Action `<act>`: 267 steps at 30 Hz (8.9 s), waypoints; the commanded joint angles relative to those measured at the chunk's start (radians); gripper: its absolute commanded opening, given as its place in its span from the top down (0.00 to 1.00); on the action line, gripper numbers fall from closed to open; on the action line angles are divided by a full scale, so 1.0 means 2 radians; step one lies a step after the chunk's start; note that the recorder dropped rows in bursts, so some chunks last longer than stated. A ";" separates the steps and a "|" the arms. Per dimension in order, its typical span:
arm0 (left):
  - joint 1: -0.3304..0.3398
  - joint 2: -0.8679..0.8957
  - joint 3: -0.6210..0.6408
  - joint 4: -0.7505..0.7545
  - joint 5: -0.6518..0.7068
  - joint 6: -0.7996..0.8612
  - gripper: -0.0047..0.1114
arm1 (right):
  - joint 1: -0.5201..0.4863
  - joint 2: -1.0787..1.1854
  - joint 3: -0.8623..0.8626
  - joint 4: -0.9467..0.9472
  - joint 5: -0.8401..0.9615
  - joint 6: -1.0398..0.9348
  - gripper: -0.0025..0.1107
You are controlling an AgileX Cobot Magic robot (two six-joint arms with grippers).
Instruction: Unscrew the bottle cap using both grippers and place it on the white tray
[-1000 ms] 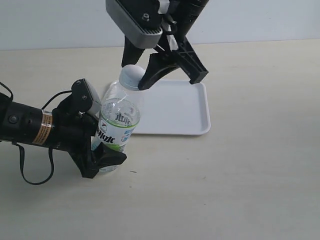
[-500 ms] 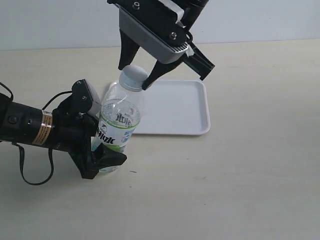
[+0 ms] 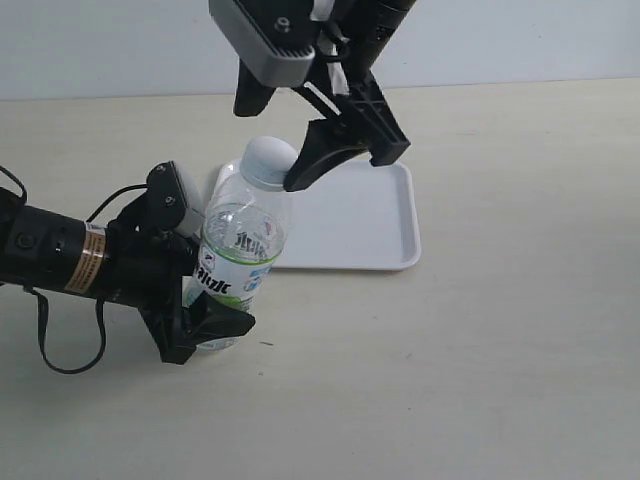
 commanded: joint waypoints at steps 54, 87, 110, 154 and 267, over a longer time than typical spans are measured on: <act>-0.003 -0.008 -0.003 -0.020 0.022 -0.023 0.96 | 0.001 -0.001 -0.002 -0.022 0.003 0.591 0.43; -0.003 -0.008 -0.003 -0.020 0.017 -0.028 0.96 | 0.001 -0.001 -0.002 0.011 0.003 0.263 0.98; -0.003 -0.008 -0.003 -0.020 -0.012 -0.028 0.96 | 0.001 -0.001 -0.002 0.012 0.003 -0.246 0.98; -0.003 -0.008 -0.003 -0.023 0.027 -0.029 0.96 | 0.001 -0.011 -0.002 -0.021 -0.018 0.684 0.23; -0.003 0.000 -0.003 -0.027 0.014 -0.026 0.96 | 0.001 -0.005 -0.002 -0.039 0.003 -0.165 0.47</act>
